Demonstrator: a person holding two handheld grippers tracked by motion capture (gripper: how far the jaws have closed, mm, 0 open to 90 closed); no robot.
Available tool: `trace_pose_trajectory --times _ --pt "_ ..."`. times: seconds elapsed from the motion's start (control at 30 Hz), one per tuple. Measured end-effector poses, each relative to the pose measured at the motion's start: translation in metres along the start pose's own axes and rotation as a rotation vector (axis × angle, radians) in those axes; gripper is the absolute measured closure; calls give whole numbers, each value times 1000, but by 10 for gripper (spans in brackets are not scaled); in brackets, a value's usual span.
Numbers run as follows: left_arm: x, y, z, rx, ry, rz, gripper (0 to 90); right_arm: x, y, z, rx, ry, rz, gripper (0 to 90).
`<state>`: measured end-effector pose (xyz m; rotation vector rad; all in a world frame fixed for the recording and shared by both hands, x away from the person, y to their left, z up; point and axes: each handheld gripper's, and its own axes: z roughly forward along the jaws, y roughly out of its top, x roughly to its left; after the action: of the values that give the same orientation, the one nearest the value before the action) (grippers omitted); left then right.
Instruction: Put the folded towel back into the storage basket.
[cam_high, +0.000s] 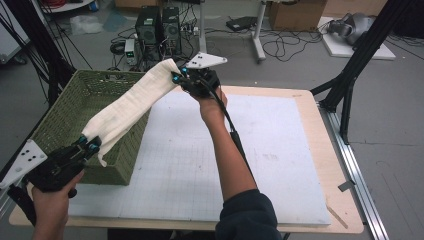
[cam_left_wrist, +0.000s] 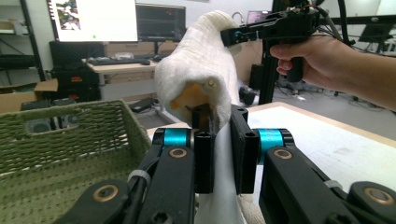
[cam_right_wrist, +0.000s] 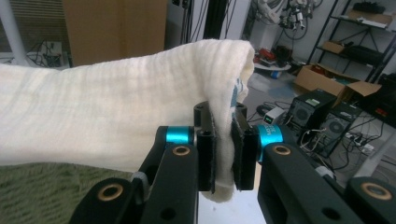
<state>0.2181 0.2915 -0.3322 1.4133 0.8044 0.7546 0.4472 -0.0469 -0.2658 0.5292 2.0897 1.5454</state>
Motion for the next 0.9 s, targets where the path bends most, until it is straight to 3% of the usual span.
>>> trace_pose_trajectory --times 0.2,0.4,0.67,0.9 --pt "6 0 -8 1 44 9 815 5 15 29 7 18 -9 828" --pt "17 -2 -15 11 95 -11 815 14 26 65 35 39 -22 829" --pt "30 -5 -23 44 174 -44 815 28 27 112 91 56 -26 828" --pt "37 -7 -27 61 213 -52 814 40 24 145 145 71 -29 828"
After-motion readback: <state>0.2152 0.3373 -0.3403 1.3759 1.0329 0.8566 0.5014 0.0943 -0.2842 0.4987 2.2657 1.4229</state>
